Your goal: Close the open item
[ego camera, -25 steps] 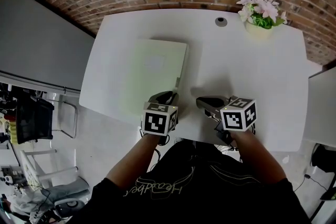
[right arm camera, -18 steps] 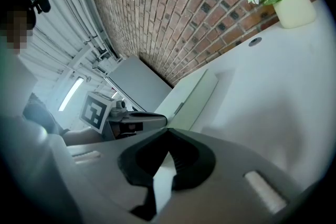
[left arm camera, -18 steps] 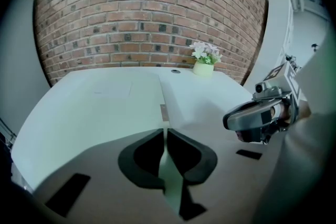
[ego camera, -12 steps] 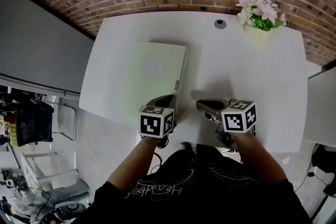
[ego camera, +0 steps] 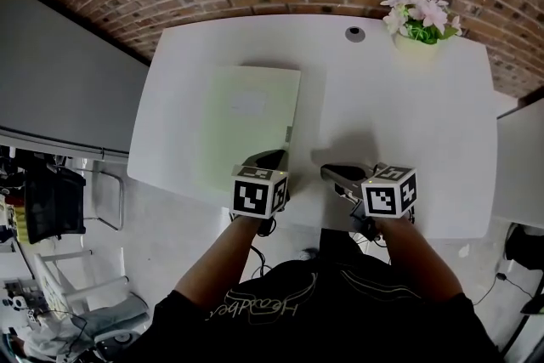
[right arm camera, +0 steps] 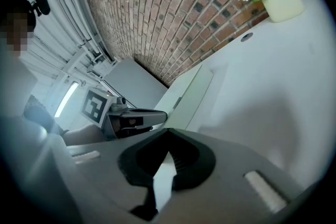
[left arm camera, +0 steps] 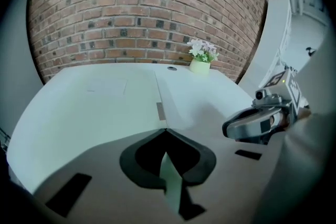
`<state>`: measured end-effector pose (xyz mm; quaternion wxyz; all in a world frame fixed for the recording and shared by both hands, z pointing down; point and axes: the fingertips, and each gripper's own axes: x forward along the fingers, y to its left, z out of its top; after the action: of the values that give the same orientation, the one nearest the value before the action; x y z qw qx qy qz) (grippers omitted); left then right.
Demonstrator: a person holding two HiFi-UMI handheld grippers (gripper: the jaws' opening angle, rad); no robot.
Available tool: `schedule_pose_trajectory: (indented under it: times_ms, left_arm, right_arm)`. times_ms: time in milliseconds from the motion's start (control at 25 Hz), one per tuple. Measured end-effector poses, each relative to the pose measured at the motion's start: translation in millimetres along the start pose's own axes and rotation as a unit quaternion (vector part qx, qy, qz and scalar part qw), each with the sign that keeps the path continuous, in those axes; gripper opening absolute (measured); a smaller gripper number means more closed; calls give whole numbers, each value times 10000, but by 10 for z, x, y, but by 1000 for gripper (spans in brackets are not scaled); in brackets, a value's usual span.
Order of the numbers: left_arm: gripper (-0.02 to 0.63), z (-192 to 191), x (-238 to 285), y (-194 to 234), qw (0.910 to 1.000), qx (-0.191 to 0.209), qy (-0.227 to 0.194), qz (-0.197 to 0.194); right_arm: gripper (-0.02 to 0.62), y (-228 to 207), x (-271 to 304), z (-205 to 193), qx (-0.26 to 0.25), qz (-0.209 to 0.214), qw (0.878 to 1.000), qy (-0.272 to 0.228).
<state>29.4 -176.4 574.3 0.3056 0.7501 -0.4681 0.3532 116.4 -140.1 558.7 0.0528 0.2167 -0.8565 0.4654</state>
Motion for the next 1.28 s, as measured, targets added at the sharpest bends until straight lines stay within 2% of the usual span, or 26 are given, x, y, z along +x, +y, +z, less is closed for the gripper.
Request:
schedule_pose_trajectory:
  times_ms: [120,280,360,480,640,800,920,1120,1280]
  left_arm:
    - [2,13,18,17,9994,-168,91,-275]
    - [2,31,26,28,9994,-111,102,-307]
    - [2,46,34,22,9996,39,101,-267]
    - [2,74,35,-14,9986,499,56,-185]
    - [2,139,-17,-93,9976,550,-135,-404]
    - [2,271,-208,-149,9958,539,-505,-544]
    - [2,298,-439,-215,9925,506,-767,-811]
    - [2,203,-931,-379,9813,328,-1171,-1494]
    - [2,19,-1331,-463,9731,386,-1415,-1776]
  right_arm:
    - [3,22,-59,-70,104,-94,9999,-73]
    - [3,83,-167,-130,178,-200,9994,-211]
    - [3,93,-236,-155,206,-278,9990,-288]
    - [3,108,-338,-186,225,-397,9982,-382]
    - [3,159,-448,-199,162,-517,9974,-476]
    - [3,184,-504,-236,-210,-820,9957,-387]
    - [3,256,-522,-221,-405,-918,9941,-419]
    - [3,518,-566,-101,-1100,-1061,9864,-612]
    - [3,854,-565,-88,-1564,-959,9806,-686]
